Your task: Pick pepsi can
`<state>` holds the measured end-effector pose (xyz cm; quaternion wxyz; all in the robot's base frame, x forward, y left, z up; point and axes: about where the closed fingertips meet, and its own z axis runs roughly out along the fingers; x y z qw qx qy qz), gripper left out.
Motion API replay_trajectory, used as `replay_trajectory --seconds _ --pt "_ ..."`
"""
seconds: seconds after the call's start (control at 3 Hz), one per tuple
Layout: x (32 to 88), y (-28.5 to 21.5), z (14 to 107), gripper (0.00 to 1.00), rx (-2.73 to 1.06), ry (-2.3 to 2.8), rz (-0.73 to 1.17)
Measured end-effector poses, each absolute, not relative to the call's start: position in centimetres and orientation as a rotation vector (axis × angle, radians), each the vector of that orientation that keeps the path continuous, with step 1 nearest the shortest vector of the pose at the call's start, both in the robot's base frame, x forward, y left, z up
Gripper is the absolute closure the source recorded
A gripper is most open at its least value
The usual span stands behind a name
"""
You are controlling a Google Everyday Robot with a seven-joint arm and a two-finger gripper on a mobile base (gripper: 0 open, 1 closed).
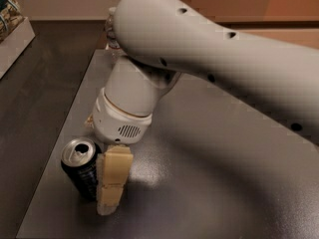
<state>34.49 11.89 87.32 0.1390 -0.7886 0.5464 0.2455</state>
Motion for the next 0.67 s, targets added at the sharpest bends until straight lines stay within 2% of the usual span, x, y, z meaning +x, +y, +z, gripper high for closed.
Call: replay_trajectory --seconds 0.33,0.67 --pt "33.86 12.55 88.2 0.18 -2.266 1.547 0.78" --pt "33.35 12.95 89.06 0.42 -2.252 1.514 0.832"
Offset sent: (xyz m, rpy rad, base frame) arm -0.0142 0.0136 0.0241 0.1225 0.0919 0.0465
